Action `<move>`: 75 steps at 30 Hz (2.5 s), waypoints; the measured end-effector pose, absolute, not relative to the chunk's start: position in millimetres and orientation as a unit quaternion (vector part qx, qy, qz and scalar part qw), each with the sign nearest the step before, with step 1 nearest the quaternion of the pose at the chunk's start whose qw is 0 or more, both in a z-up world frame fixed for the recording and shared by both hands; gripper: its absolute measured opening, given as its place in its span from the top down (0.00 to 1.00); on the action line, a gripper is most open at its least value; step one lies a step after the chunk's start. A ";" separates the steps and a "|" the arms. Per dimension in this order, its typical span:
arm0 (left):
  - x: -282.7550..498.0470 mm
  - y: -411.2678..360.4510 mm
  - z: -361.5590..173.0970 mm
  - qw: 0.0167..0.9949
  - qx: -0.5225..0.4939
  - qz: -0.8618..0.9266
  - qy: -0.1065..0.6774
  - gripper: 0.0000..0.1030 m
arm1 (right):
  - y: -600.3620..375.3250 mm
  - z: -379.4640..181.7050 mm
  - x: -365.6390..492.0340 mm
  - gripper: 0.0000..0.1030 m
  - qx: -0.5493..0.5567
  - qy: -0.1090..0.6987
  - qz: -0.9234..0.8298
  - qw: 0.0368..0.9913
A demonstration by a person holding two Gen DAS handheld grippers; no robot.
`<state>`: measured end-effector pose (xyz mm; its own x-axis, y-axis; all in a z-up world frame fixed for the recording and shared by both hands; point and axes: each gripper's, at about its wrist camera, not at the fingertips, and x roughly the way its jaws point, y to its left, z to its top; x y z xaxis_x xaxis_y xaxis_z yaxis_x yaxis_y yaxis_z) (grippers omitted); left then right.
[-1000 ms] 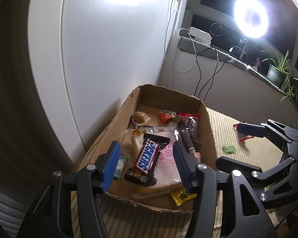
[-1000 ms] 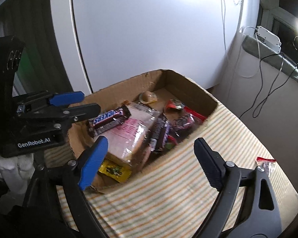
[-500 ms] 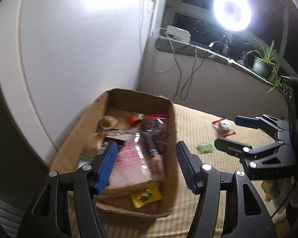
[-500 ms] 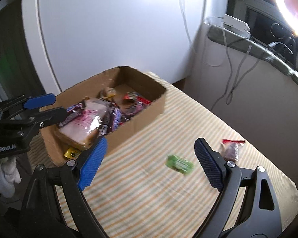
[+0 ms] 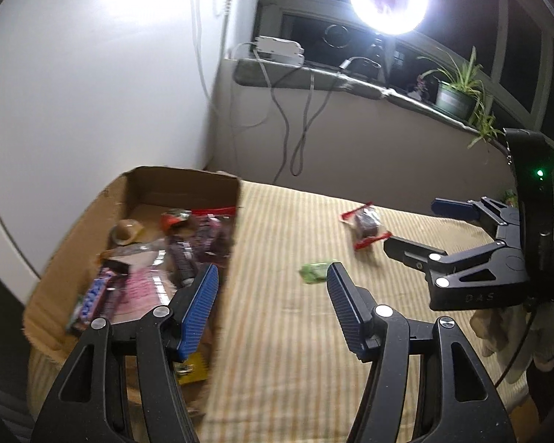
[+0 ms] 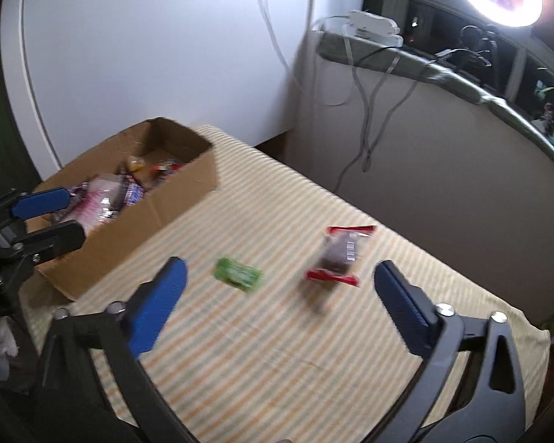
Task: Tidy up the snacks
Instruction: 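Move both grippers toward the light green candy and the red-wrapped pastry bag, then grasp the light green candy with the left gripper while the right grasps the red-wrapped pastry bag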
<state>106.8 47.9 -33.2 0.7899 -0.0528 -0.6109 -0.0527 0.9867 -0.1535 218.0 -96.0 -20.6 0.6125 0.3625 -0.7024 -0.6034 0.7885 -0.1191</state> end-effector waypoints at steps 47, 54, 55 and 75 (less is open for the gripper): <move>211.9 -18.7 -112.2 0.904 -0.072 -0.041 0.420 0.79 | -113.7 -103.7 341.8 0.44 -0.089 0.476 0.274 0.831; 209.2 -19.4 -112.6 0.907 -0.067 -0.048 0.413 0.89 | -114.3 -102.4 338.0 0.58 -0.085 0.476 0.278 0.830; 208.3 -20.9 -112.1 0.908 -0.064 -0.049 0.412 0.89 | -117.7 -101.2 335.5 0.59 -0.083 0.475 0.277 0.831; 230.4 -5.0 -124.2 0.899 -0.073 -0.010 0.431 0.66 | -123.0 -97.4 329.9 0.59 -0.092 0.469 0.281 0.832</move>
